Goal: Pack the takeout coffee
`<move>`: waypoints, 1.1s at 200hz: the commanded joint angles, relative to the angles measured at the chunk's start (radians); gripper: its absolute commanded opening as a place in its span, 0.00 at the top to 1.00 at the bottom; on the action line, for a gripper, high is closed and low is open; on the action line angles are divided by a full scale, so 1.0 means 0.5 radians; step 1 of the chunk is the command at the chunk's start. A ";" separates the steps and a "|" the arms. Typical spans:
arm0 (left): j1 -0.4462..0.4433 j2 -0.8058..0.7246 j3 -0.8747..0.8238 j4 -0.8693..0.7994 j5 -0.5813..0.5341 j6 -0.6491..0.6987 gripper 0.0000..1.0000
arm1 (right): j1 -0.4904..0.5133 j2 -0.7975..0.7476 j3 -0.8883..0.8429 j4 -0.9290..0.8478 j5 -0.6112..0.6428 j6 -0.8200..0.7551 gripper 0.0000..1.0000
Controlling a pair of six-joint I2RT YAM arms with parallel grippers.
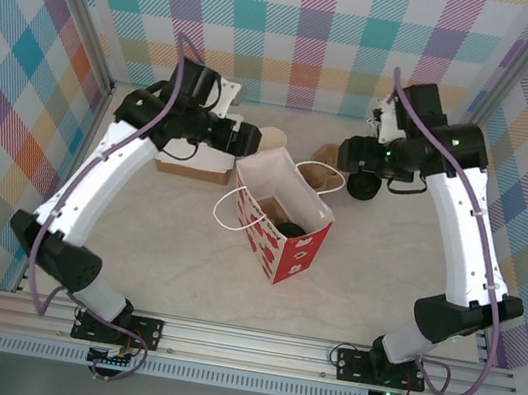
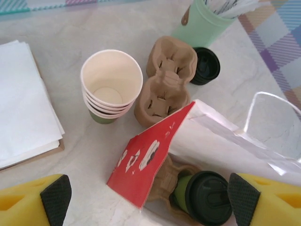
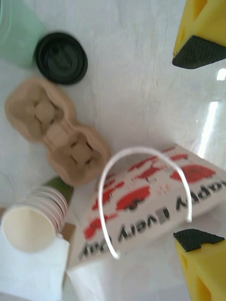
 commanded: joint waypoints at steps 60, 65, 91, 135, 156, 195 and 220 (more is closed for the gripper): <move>0.012 -0.725 -0.762 0.357 -0.355 -0.303 0.05 | -0.220 0.165 -0.058 0.397 0.205 -0.050 0.14; 0.012 -0.760 -0.797 0.358 -0.368 -0.319 0.04 | -0.220 0.190 -0.040 0.414 0.213 -0.045 0.15; 0.012 -0.915 -0.949 0.350 -0.429 -0.368 0.03 | -0.251 0.317 0.015 0.576 0.247 0.015 0.22; 0.012 -1.045 -1.027 0.282 -0.504 -0.384 0.02 | -0.330 0.655 0.245 0.748 0.291 0.158 0.39; 0.012 -1.079 -1.029 0.263 -0.526 -0.379 0.01 | -0.383 0.853 0.419 0.740 0.322 0.202 0.47; 0.013 -1.113 -1.036 0.241 -0.565 -0.378 0.01 | -0.426 1.184 0.794 0.689 0.302 0.184 0.54; 0.012 -1.123 -1.038 0.244 -0.579 -0.378 0.00 | -0.435 1.332 0.968 0.673 0.286 0.149 0.56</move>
